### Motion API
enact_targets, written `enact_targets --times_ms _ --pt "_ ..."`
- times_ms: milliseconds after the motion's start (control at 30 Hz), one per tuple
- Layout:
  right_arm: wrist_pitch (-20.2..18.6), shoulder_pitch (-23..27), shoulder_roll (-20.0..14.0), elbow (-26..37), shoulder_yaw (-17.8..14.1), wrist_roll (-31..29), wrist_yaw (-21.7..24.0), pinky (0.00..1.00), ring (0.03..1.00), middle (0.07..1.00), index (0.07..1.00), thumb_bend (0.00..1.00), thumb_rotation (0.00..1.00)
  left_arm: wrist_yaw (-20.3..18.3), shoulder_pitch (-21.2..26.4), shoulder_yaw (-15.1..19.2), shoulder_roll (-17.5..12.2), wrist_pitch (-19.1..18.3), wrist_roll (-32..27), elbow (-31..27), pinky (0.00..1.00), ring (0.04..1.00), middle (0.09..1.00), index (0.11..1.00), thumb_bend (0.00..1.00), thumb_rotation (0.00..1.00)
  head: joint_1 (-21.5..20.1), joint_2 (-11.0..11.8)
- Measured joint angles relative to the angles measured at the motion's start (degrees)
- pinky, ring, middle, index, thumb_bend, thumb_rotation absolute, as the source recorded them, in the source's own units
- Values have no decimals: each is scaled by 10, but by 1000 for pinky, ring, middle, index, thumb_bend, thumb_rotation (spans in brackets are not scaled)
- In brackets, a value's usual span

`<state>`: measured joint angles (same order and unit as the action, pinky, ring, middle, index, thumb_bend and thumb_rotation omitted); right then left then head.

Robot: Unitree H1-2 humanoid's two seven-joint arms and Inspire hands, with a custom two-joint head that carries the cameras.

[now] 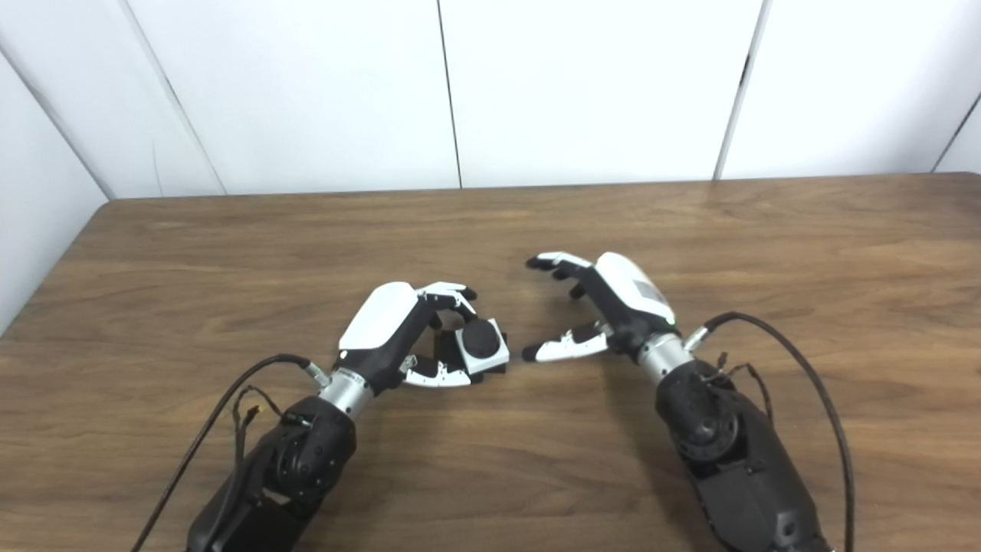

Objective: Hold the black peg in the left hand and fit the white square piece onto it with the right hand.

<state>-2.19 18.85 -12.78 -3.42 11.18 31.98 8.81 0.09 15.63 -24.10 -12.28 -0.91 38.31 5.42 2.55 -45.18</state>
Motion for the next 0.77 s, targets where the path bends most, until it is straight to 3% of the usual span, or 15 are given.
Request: enact_targets --times_ms 467,567,767 --pt "-1 0 3 11 -31 -49 -12 693 821 845 854 871 347 2 3 4 0 13 -2 9 584 731 795 492 518 82 -11 6" --pt "-1 0 1 12 -36 -51 -13 689 812 841 842 863 324 11 3 6 0 20 -5 16 605 746 798 493 518 83 -23 9" --pt "-1 0 0 13 -47 -53 -25 773 860 871 852 818 283 20 3 9 1 36 -8 27 608 743 794 494 518 83 -44 18"
